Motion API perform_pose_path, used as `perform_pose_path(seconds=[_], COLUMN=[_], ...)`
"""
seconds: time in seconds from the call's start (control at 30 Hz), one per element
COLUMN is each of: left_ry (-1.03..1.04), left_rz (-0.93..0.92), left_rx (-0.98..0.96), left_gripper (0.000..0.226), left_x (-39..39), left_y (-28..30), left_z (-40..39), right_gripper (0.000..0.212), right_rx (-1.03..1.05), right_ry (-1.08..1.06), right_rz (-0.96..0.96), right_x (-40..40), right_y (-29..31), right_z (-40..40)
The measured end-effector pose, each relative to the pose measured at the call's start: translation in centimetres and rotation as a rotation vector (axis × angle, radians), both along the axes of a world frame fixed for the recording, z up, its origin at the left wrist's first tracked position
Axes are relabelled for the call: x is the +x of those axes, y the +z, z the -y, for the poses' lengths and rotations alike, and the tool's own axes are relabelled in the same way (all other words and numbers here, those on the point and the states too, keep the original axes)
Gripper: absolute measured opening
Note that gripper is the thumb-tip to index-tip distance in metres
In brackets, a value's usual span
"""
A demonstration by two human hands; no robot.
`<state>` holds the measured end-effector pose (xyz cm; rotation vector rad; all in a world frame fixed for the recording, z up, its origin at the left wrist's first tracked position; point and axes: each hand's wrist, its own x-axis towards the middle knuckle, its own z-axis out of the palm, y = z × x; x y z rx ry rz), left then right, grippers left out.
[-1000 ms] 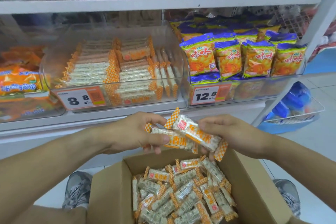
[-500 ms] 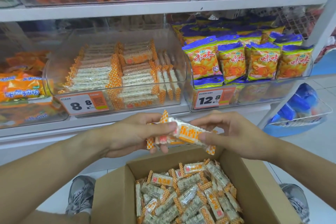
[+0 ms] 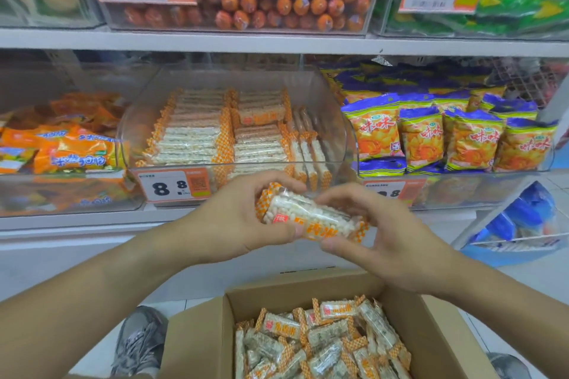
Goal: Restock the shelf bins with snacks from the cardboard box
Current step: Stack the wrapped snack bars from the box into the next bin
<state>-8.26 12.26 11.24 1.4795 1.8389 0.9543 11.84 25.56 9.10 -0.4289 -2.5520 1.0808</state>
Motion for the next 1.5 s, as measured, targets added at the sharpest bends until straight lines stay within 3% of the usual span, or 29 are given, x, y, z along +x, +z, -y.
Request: perform_pose_path(seconds=[0.1, 0.2, 0.27, 0.37, 0.5, 0.6, 0.8, 0.93, 1.23, 1.43, 1.5], left_ry=[0.137, 0.316, 0.420, 0.426, 0.388, 0.363, 0.391, 0.399, 0.416, 0.415, 0.416], left_rz=[-0.123, -0.478, -0.613, -0.709, -0.712, -0.713, -0.691, -0.656, -0.658, -0.658, -0.652], left_rx=[0.218, 0.325, 0.301, 0.269, 0.293, 0.316, 0.314, 0.327, 0.329, 0.328, 0.333], left_gripper=[0.053, 0.064, 0.062, 0.041, 0.020, 0.019, 0.025, 0.026, 0.025, 0.025, 0.024], left_x=[-1.7, -5.9, -8.4, -10.8, -12.0, -12.3, -12.8, -12.8, -12.9, -12.8, -12.6], left_y=[0.7, -0.1, -1.5, -3.7, -5.3, -5.9, -5.9, -6.0, -6.3, -6.4, -6.3], left_z=[0.5, 0.6, 0.7, 0.6, 0.3, 0.1, 0.2, 0.1, 0.2, 0.0, -0.1], right_gripper=[0.040, 0.045, 0.050, 0.048, 0.040, 0.044, 0.072, 0.054, 0.050, 0.025, 0.029], right_rx=[0.148, 0.314, 0.360, 0.431, 0.425, 0.417, 0.360, 0.359, 0.615, 0.507, 0.526], right_ry=[-0.065, -0.163, -0.251, -0.349, -0.372, -0.358, -0.361, -0.476, -0.557, -0.370, -0.337], right_rz=[-0.166, -0.246, -0.149, 0.171, 0.425, 0.368, 0.226, 0.154, 0.107, 0.185, 0.212], right_x=[-3.3, -7.9, -11.4, -16.9, -22.2, -23.9, -25.3, -25.7, -26.3, -26.0, -25.7], right_y=[2.1, 3.8, 4.4, 4.2, 2.0, 0.9, -1.5, -1.8, -2.0, -1.8, -1.9], right_z=[-0.4, -1.7, -3.1, -6.1, -9.7, -10.7, -11.9, -12.3, -10.8, -10.8, -10.8])
